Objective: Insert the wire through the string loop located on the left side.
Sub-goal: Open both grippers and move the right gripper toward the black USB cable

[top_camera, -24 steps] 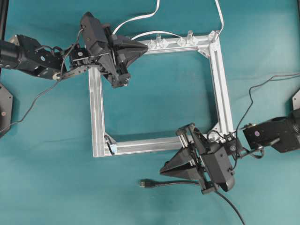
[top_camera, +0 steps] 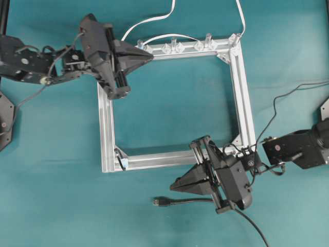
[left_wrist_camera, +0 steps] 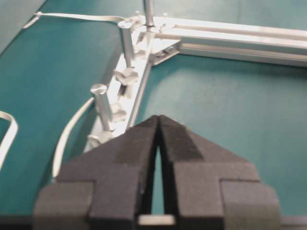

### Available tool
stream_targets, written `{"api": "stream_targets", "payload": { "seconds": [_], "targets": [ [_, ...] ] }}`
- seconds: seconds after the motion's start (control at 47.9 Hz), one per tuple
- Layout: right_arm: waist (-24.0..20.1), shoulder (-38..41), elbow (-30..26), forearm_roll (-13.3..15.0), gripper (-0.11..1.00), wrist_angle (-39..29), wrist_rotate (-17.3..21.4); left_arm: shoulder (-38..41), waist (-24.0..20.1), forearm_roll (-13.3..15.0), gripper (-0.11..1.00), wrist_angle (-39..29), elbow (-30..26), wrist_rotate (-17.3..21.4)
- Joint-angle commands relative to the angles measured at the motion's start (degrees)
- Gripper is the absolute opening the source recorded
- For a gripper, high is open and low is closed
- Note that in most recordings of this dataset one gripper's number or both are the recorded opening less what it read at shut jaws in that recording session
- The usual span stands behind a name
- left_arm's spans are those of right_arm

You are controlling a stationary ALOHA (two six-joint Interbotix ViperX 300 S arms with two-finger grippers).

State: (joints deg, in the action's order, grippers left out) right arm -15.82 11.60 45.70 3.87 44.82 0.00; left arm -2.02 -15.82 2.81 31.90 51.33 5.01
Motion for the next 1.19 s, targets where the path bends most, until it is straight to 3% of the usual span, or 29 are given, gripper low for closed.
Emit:
{"api": "stream_targets", "payload": {
  "seconds": [0.0, 0.23, 0.376, 0.459, 0.564, 0.668, 0.814, 0.877, 1.169],
  "targets": [
    [-0.4, -1.1, -0.6, -2.4, 0.0, 0.9, 0.2, -3.2, 0.2, -0.2, 0.0, -0.9, 0.4, 0.3],
    [-2.5, -1.4, -0.4, -7.6, 0.0, 1.8, 0.2, -6.8, 0.9, -0.2, 0.0, -4.7, 3.0, -1.2],
    [-4.6, -1.4, -0.3, -14.7, 0.03, 1.8, 0.2, -8.3, 2.0, -0.2, 0.0, -6.9, 3.8, -2.4],
    [-5.8, -1.4, -0.2, -18.4, 0.19, 1.8, 0.2, -9.3, 2.8, -0.2, 0.01, -7.9, 4.2, -2.6],
    [-7.1, -1.4, -0.3, -22.0, 0.49, 1.8, -0.3, -11.0, 3.5, -0.2, 0.02, -9.4, 4.9, -2.6],
    [-7.8, -1.5, -0.3, -23.3, 0.77, 1.8, -0.7, -13.4, 4.0, 0.2, 0.26, -11.6, 5.6, -2.6],
    [-8.3, -1.4, -0.4, -23.4, 0.78, 0.8, -0.7, -16.3, 4.0, 0.2, 0.69, -15.5, 6.4, -2.5],
    [-8.6, -1.4, -0.4, -23.5, 0.78, 0.3, -0.7, -17.3, 4.0, 0.2, 0.82, -16.9, 6.9, -2.5],
    [-8.8, -1.2, -0.6, -24.4, 0.78, -0.5, -1.2, -20.6, 4.4, 0.2, 0.83, -18.4, 9.4, -2.6]
  ]
}}
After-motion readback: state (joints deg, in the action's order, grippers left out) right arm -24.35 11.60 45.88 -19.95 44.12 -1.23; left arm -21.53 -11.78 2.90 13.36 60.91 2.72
